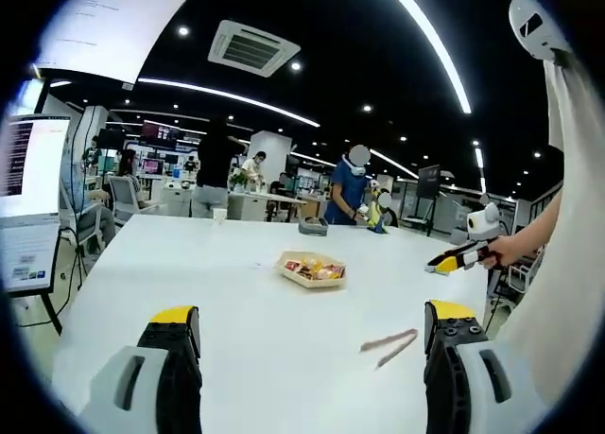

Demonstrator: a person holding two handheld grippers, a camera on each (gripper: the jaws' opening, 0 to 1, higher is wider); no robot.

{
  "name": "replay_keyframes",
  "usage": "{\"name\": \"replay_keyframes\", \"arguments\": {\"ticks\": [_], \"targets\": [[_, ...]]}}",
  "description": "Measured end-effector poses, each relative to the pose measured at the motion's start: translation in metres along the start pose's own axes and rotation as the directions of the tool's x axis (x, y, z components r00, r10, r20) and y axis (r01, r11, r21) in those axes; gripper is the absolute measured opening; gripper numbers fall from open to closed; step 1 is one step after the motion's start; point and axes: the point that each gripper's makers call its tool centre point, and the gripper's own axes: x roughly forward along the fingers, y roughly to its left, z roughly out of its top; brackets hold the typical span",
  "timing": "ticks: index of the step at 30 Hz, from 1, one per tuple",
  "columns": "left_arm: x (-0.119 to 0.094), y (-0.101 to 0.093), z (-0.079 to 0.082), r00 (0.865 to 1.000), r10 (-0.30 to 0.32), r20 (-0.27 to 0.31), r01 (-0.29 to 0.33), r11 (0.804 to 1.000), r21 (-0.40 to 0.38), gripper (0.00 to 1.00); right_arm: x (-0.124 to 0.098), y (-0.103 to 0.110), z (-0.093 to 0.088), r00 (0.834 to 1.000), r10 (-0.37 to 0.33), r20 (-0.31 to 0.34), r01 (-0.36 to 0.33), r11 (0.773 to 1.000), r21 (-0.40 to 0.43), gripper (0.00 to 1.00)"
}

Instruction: Place the target food into the container with the food tongs after gripping and lifting it, then release it inside without dropping or visibly crushing the food.

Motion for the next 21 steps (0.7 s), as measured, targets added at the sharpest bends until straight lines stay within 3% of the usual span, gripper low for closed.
{"name": "replay_keyframes", "arguments": {"ticks": [21], "targets": [[0.0007, -0.001, -0.005, 1.0, 0.003, -0.003, -0.004, 1.0, -0.017, 0.99, 0.0036, 0.0007, -0.0065, 1.0, 0.002, -0.009, -0.002, 1.0, 0.01, 0.37]]}}
